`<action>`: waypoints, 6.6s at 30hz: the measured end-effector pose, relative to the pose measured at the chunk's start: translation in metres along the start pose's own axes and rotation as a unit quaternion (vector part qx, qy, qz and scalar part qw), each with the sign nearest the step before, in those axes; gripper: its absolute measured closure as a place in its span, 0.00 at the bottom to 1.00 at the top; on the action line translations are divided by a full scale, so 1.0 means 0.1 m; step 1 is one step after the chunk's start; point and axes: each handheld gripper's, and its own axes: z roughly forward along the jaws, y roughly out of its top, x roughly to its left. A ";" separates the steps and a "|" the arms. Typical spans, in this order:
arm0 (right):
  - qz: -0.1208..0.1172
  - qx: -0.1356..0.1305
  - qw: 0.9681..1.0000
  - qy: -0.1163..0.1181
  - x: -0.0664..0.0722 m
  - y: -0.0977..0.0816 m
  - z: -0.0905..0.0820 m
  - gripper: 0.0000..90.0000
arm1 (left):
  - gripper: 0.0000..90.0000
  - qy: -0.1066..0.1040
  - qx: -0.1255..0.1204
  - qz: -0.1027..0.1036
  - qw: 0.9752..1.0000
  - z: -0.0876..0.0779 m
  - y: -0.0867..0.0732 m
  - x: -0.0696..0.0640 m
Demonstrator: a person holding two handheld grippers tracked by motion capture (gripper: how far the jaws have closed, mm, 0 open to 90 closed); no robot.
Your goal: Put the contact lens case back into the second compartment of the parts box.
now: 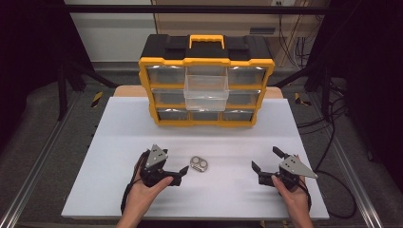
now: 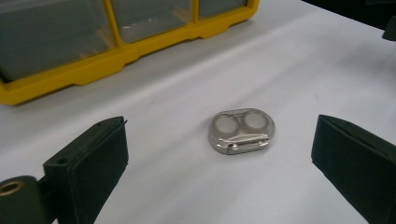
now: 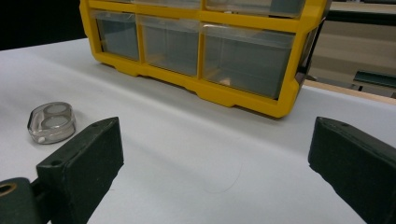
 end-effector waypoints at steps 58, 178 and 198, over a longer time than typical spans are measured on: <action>-0.018 0.019 1.000 0.010 0.06 -0.01 0.04 0.04 | 0.30 0.017 0.123 0.023 0.992 0.86 0.12 -0.31; -0.010 0.027 0.999 0.015 0.13 0.01 0.08 0.03 | 0.30 0.036 -0.085 0.082 0.992 -0.49 2.29 -0.19; -0.007 0.024 1.000 0.018 0.13 0.02 0.07 0.03 | 0.30 0.043 -0.091 0.064 0.993 -0.32 2.50 -0.09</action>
